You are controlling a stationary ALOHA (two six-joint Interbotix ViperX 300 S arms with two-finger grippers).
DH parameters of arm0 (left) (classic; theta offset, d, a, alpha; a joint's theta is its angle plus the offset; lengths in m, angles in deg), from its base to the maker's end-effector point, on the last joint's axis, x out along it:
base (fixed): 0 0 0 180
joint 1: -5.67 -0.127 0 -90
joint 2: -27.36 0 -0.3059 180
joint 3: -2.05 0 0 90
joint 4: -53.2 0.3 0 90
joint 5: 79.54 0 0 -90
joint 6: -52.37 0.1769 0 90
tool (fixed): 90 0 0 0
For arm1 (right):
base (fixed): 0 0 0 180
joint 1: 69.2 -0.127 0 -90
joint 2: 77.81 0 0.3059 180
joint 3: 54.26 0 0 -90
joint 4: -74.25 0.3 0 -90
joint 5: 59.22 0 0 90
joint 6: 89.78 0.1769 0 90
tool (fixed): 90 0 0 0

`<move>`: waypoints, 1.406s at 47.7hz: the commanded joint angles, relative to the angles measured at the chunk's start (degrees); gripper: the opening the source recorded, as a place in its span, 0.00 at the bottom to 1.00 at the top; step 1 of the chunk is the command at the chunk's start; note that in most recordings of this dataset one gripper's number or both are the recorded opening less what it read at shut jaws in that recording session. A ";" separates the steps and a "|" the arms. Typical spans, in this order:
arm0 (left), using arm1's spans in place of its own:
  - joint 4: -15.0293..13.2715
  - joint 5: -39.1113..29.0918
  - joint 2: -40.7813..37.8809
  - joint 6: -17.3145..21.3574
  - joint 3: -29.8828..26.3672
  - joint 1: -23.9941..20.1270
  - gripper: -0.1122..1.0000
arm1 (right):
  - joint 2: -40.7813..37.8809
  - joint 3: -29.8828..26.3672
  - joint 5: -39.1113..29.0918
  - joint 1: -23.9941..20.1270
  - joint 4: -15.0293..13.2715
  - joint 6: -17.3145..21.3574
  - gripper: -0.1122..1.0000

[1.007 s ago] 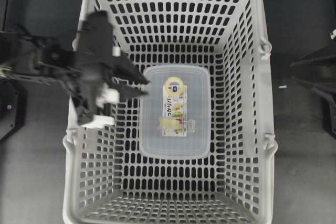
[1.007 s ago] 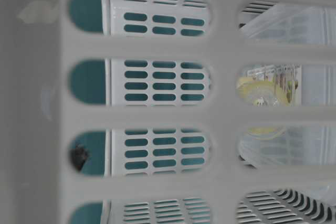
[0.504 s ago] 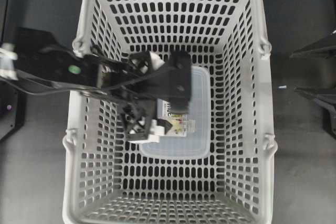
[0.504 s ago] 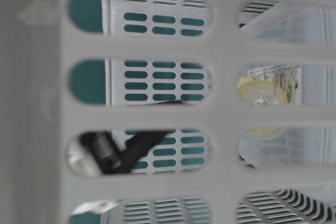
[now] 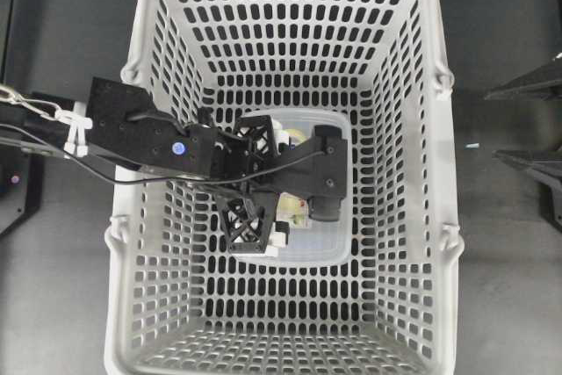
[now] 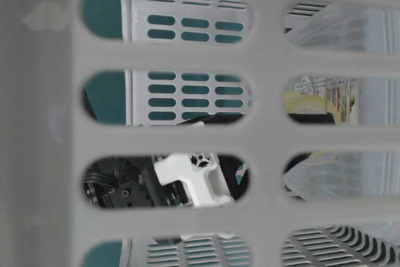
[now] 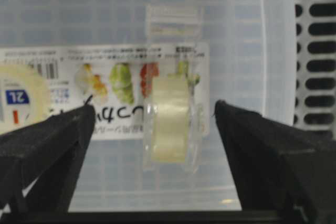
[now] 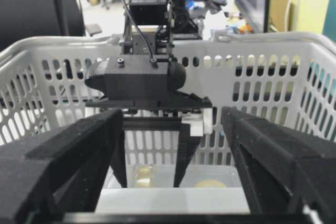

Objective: Pick up the tape dispenser from the shopping basket with the left arm.
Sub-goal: 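Close the left gripper around the tape roll of the dispenser, then lift the held tape dispenser upward with the left gripper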

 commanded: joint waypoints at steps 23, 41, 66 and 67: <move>0.26 -7.03 6.42 0.09 -8.00 0.88 0.35 | -0.35 -1.05 0.26 -0.18 0.18 0.09 0.77; 0.18 -24.17 8.26 0.09 -23.73 0.53 0.35 | -0.26 -0.97 0.26 -0.18 0.18 0.09 0.77; 0.26 -25.75 7.82 0.09 -25.14 -0.09 0.35 | -0.18 -0.88 0.26 -0.18 0.18 0.00 0.77; 0.26 -25.75 7.82 0.09 -25.14 -0.09 0.35 | -0.18 -0.88 0.26 -0.18 0.18 0.00 0.77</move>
